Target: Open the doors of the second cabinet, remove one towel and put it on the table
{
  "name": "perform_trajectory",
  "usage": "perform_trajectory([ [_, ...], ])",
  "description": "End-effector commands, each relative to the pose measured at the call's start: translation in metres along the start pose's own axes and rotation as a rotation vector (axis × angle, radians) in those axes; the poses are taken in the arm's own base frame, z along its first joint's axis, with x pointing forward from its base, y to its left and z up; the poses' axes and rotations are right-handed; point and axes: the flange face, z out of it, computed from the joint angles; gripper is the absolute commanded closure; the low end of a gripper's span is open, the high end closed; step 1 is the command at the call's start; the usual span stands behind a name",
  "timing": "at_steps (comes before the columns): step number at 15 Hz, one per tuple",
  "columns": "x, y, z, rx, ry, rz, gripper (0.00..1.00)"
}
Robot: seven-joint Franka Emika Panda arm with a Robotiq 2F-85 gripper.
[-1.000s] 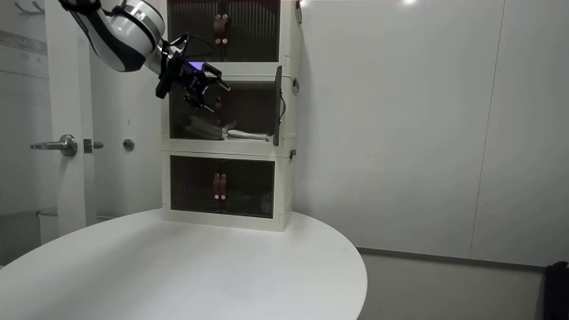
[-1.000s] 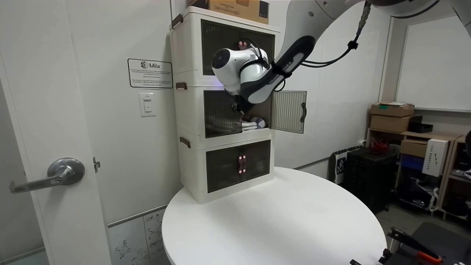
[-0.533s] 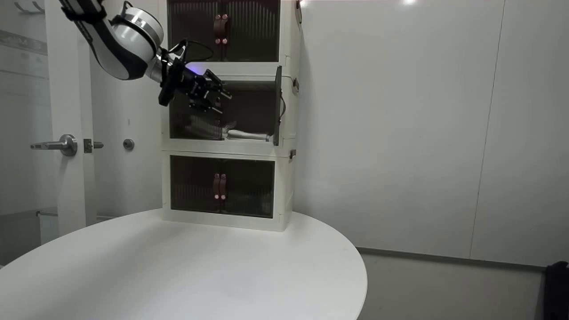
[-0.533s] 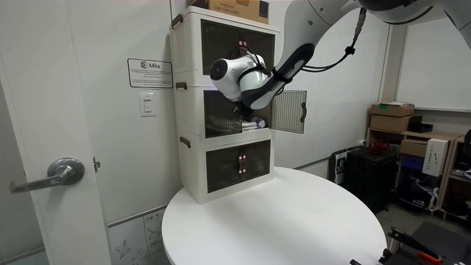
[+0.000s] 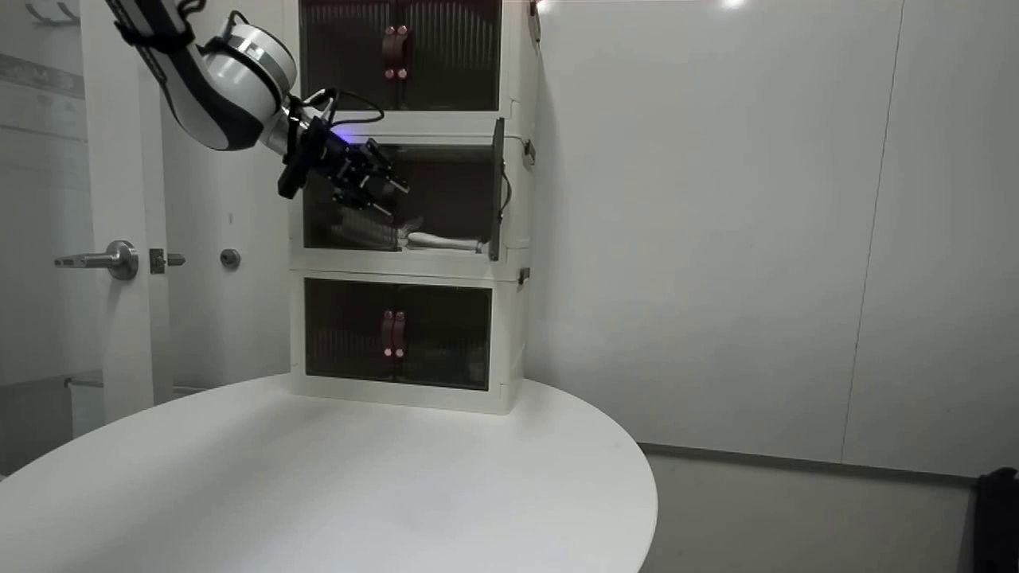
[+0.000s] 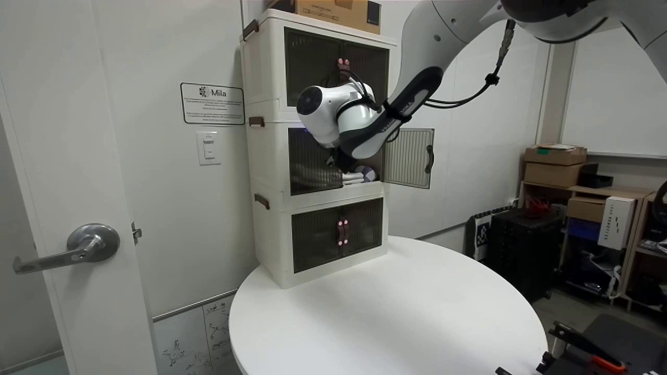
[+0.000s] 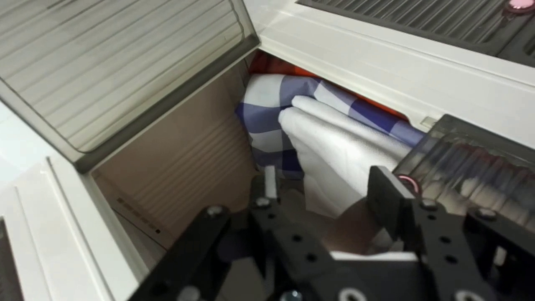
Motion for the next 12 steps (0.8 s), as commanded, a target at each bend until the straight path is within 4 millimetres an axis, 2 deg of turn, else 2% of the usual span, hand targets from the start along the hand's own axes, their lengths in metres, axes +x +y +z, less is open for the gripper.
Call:
perform_trajectory([
  [1,0.008,-0.009,-0.013,0.12,0.009,-0.018,0.1],
  [3,0.012,-0.011,-0.018,0.142,0.023,-0.006,0.0],
  [6,0.018,-0.008,-0.022,0.133,0.041,0.02,0.0],
  [12,0.022,0.01,-0.013,0.05,0.033,0.074,0.0],
])
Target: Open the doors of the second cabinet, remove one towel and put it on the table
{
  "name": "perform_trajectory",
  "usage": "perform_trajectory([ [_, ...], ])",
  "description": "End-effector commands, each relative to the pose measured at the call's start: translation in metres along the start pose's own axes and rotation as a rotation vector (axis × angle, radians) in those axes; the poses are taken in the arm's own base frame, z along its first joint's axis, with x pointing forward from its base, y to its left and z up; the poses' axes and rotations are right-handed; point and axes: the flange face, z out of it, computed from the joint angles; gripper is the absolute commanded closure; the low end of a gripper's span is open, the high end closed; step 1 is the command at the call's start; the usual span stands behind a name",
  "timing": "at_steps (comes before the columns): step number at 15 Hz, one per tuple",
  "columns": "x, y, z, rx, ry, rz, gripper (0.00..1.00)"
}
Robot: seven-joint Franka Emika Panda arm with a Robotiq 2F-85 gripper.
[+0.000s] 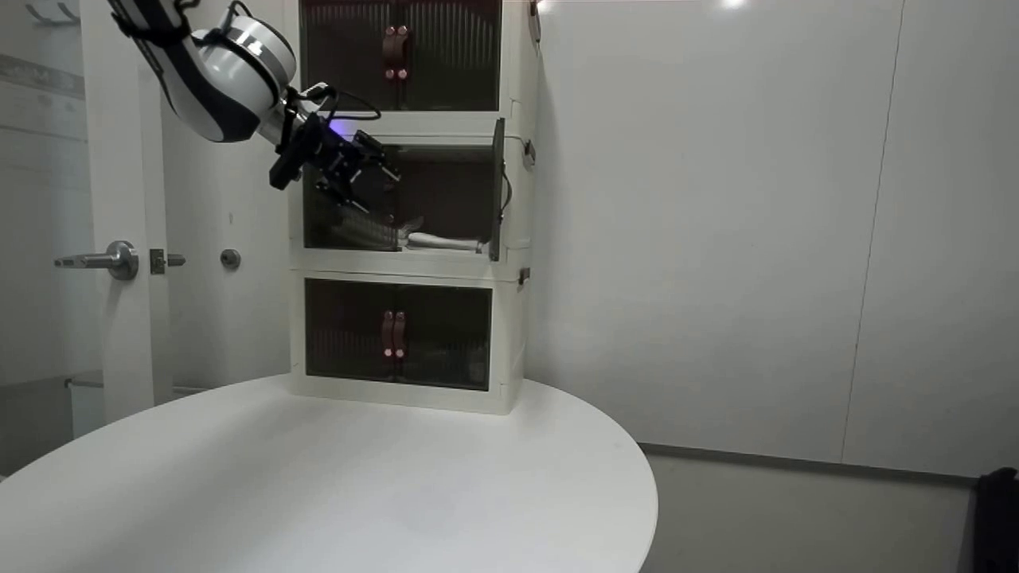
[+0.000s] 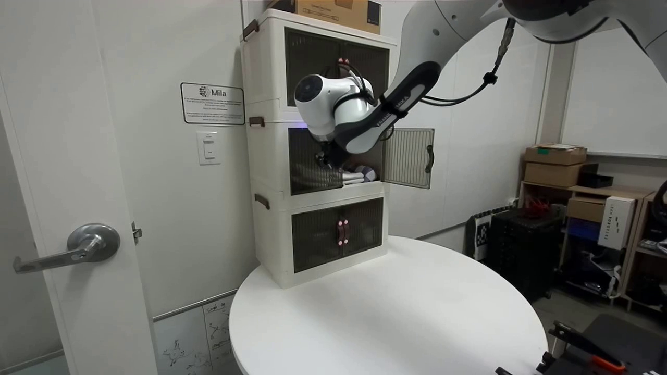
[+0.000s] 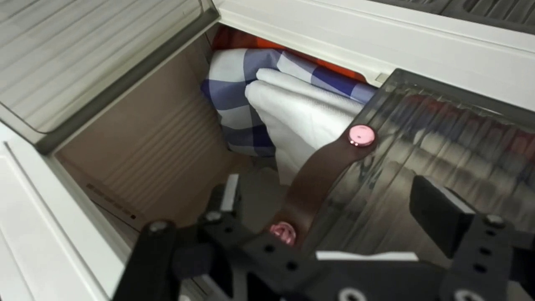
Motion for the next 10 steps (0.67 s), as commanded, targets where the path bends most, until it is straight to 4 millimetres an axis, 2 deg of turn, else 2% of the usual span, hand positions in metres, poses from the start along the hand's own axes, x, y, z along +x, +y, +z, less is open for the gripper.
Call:
perform_trajectory([
  [1,0.005,0.012,0.002,-0.052,0.003,0.042,0.0],
  [8,0.002,0.028,0.006,-0.11,0.006,0.125,0.01],
  [9,0.002,0.029,0.006,-0.12,0.008,0.136,0.05],
  [10,0.001,0.031,0.007,-0.129,0.009,0.147,0.17],
])
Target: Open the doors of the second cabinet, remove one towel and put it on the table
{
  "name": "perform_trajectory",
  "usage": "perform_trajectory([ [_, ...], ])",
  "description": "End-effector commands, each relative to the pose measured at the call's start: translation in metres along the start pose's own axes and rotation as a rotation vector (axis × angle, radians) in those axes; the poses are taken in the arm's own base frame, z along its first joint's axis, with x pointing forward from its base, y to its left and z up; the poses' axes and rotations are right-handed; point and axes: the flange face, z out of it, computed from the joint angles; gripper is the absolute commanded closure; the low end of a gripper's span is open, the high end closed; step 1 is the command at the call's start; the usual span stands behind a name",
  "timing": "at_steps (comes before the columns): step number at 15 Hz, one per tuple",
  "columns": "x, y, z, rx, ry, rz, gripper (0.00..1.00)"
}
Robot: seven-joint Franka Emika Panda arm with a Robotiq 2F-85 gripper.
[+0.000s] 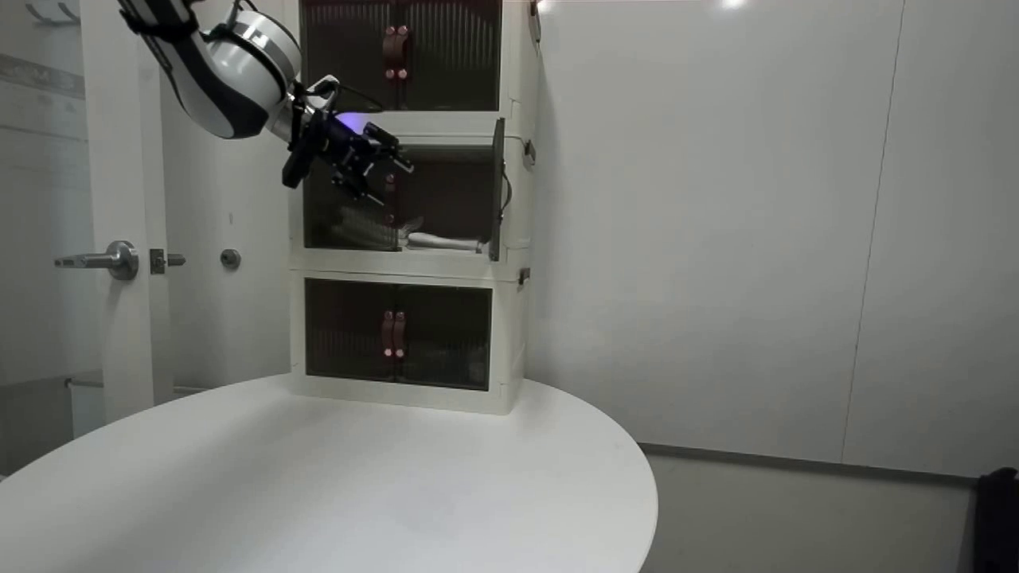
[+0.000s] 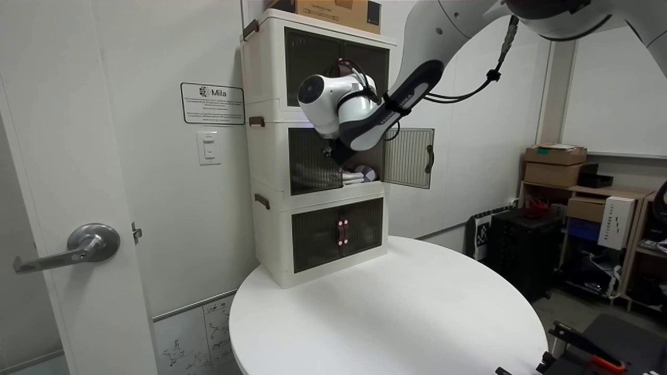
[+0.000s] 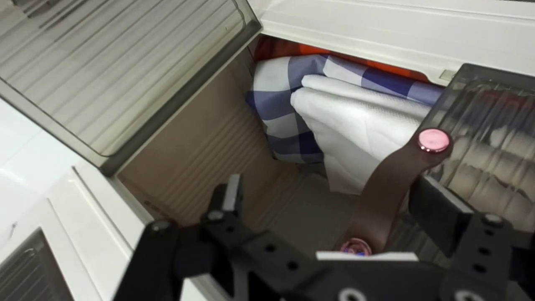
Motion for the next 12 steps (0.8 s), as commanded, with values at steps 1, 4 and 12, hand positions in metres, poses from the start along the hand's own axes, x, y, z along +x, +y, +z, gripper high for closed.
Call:
perform_trajectory([
  [1,0.002,0.011,0.0,-0.041,0.02,0.054,0.31],
  [4,-0.004,0.004,0.01,-0.032,0.004,0.05,0.53],
  [12,-0.016,-0.018,0.008,0.056,-0.007,0.006,1.0],
])
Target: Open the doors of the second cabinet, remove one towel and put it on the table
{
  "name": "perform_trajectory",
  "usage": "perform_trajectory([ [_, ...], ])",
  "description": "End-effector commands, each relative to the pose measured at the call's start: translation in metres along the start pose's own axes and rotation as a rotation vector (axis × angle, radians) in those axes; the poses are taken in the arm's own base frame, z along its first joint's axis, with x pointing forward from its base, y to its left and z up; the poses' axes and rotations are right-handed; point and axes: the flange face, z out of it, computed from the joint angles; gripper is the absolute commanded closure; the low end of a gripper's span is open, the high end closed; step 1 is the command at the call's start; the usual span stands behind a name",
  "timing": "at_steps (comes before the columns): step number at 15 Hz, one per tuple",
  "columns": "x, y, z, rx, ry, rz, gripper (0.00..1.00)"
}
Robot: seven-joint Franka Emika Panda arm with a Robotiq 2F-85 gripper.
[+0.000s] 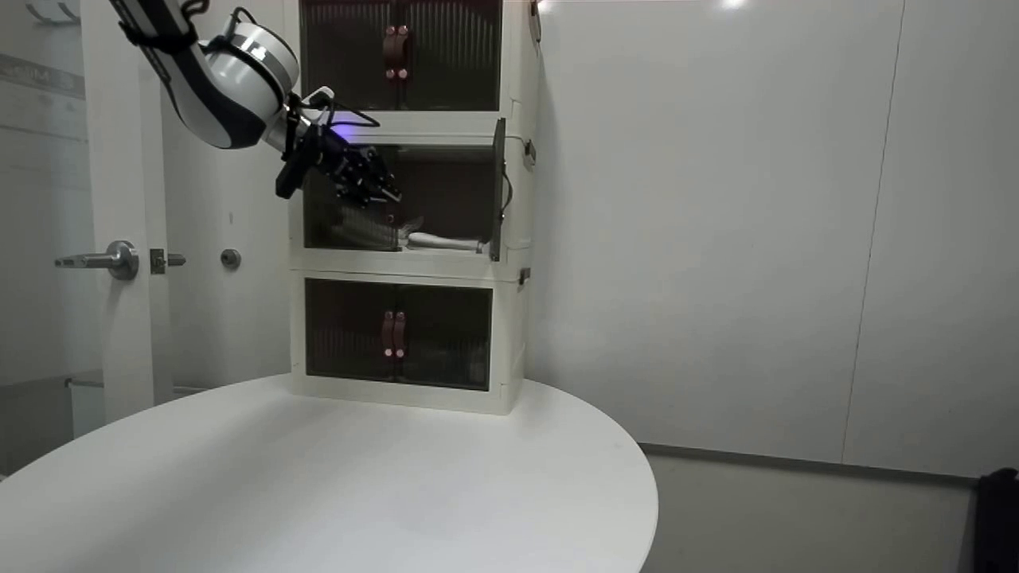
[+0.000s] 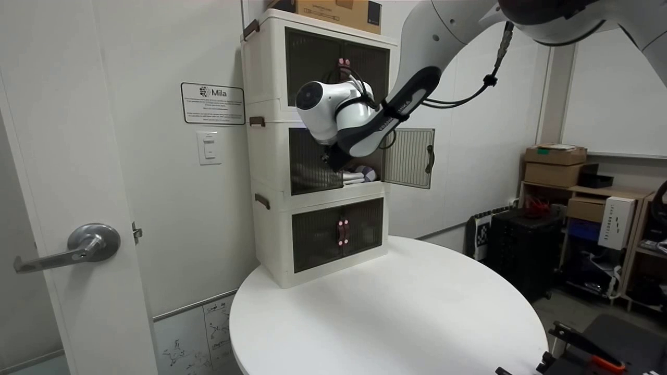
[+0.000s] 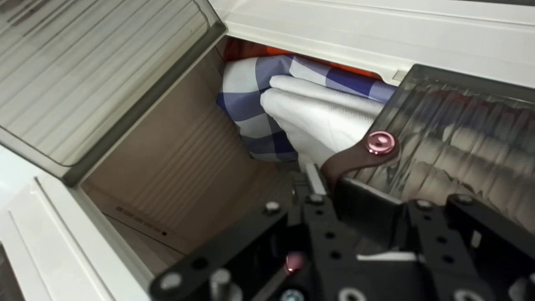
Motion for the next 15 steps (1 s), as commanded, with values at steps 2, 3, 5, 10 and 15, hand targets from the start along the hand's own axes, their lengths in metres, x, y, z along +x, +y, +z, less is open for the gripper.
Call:
perform_trajectory([
  [2,-0.009,-0.002,0.003,0.049,-0.021,-0.021,0.99],
  [3,-0.009,-0.006,0.0,0.063,-0.018,-0.027,0.99],
  [5,-0.01,-0.015,-0.01,0.105,-0.013,-0.046,0.98],
  [10,-0.013,-0.031,-0.026,0.156,0.007,-0.123,0.98],
  [15,-0.016,-0.036,-0.026,0.167,0.005,-0.183,0.98],
])
